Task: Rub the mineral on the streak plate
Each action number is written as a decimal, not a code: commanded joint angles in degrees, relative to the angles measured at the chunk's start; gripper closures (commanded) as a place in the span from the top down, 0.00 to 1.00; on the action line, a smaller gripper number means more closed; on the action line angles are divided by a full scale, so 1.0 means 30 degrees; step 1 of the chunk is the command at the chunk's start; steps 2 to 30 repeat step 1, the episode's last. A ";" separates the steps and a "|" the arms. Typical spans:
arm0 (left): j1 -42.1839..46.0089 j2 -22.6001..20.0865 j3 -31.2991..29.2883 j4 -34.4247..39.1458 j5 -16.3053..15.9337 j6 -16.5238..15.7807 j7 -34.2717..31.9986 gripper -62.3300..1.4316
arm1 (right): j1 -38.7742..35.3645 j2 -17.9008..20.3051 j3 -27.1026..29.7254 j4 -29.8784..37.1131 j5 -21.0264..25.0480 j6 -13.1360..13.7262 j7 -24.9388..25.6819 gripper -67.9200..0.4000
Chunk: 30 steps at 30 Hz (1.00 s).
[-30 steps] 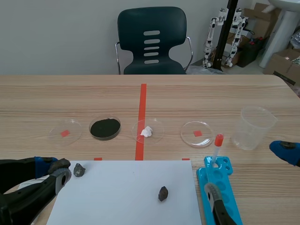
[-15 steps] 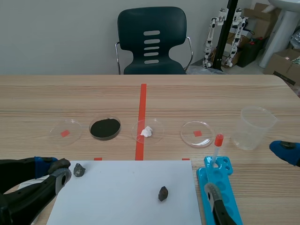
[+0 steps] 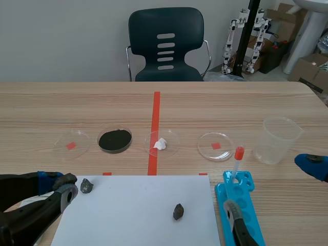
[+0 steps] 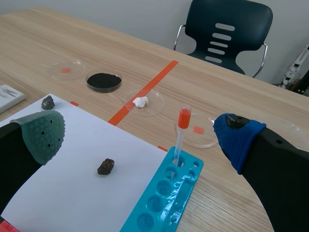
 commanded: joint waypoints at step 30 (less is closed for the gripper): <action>-0.0058 -0.0051 -0.0029 0.0444 -0.0248 -0.0051 -0.0379 0.13 | -0.0036 0.0204 0.0015 0.0160 0.0204 0.0015 0.0335 0.96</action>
